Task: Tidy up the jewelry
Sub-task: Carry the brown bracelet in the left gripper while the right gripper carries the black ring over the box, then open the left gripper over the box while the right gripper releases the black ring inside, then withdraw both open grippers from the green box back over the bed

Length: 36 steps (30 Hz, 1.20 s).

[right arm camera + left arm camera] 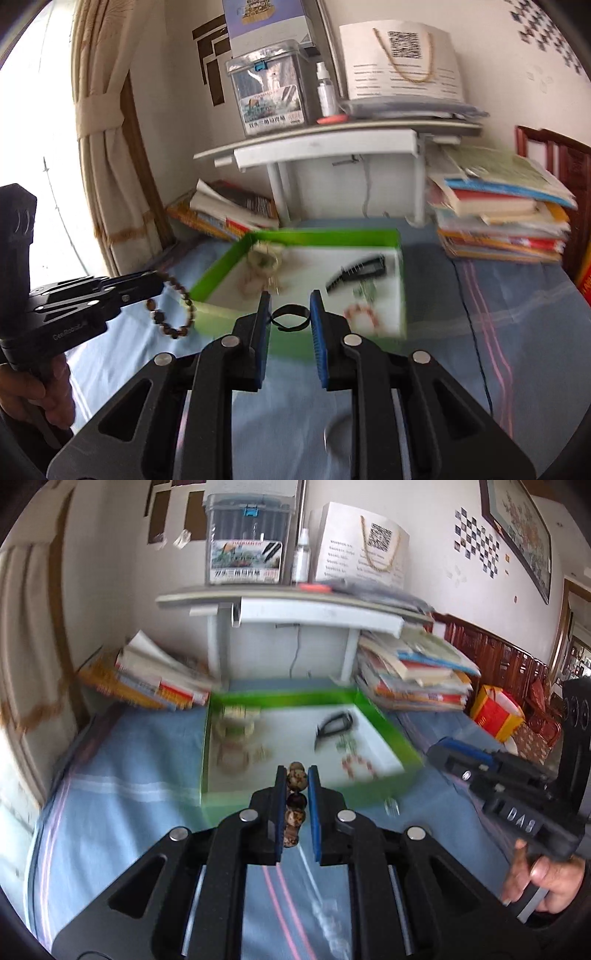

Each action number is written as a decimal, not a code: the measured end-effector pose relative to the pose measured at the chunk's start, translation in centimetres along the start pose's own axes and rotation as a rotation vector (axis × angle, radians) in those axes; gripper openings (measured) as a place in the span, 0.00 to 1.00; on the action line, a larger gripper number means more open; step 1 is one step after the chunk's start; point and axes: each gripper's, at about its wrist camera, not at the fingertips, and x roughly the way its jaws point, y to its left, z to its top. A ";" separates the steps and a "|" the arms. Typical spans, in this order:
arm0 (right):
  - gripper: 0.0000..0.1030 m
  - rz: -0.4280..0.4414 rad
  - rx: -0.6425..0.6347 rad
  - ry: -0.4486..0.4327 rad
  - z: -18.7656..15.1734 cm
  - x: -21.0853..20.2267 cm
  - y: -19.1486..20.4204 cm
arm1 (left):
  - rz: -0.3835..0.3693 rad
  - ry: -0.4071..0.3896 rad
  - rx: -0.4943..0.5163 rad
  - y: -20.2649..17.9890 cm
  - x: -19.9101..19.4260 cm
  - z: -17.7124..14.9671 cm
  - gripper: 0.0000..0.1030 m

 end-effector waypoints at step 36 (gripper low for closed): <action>0.63 -0.088 0.111 -0.061 -10.9 -13.8 -2.1 | 0.084 -0.008 -0.073 -2.5 -8.0 -13.8 0.86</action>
